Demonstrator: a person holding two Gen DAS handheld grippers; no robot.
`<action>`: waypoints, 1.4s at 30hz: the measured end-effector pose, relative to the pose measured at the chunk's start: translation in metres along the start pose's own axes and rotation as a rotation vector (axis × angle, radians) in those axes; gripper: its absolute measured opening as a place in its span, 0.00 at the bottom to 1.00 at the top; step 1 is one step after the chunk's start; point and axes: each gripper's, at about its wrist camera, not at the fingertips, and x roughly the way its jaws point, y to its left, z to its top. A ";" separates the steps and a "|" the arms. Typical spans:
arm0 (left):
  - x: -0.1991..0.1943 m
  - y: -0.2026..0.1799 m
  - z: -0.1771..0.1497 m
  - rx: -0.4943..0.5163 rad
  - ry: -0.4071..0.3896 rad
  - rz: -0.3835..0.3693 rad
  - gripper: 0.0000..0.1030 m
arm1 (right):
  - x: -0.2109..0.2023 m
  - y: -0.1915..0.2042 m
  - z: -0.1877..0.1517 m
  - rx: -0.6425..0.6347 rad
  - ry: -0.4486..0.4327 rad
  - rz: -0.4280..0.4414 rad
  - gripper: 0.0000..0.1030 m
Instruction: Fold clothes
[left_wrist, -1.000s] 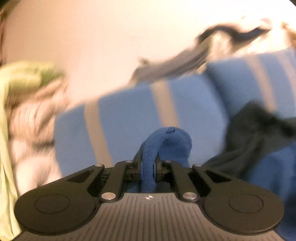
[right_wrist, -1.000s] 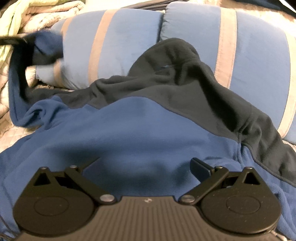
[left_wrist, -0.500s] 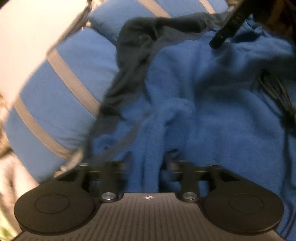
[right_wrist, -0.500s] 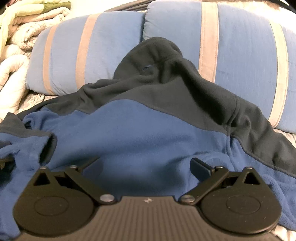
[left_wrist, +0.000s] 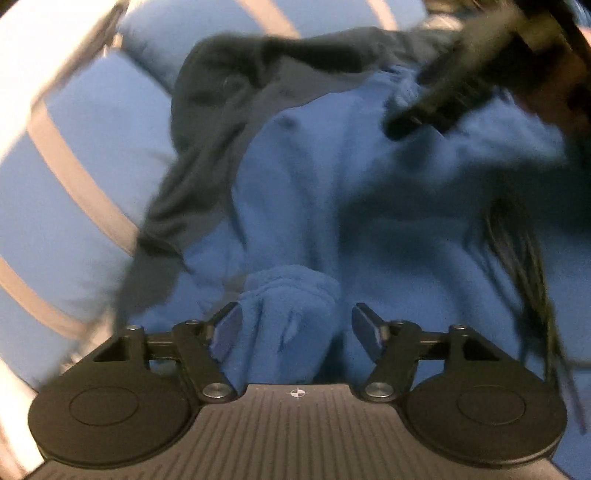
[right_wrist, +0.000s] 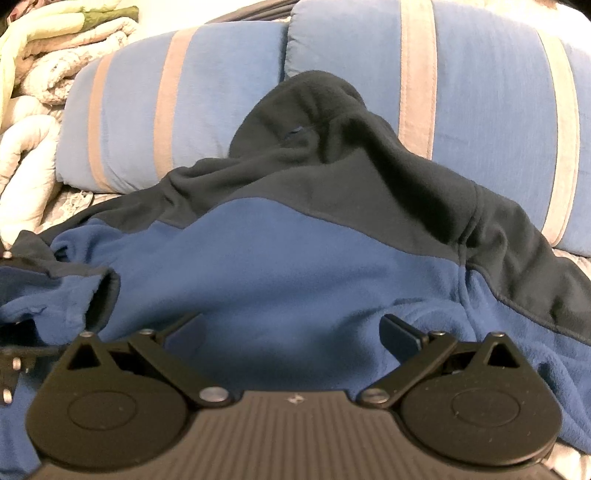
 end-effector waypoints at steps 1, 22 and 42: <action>0.004 0.009 0.005 -0.035 0.017 -0.040 0.58 | 0.000 0.000 0.000 0.005 0.003 -0.001 1.00; -0.139 0.118 -0.053 -0.454 -0.329 0.458 0.14 | 0.006 0.007 -0.010 -0.045 0.039 0.038 1.00; -0.097 0.120 -0.445 -1.796 -0.348 0.457 0.17 | -0.011 0.005 -0.021 -0.039 -0.046 0.018 1.00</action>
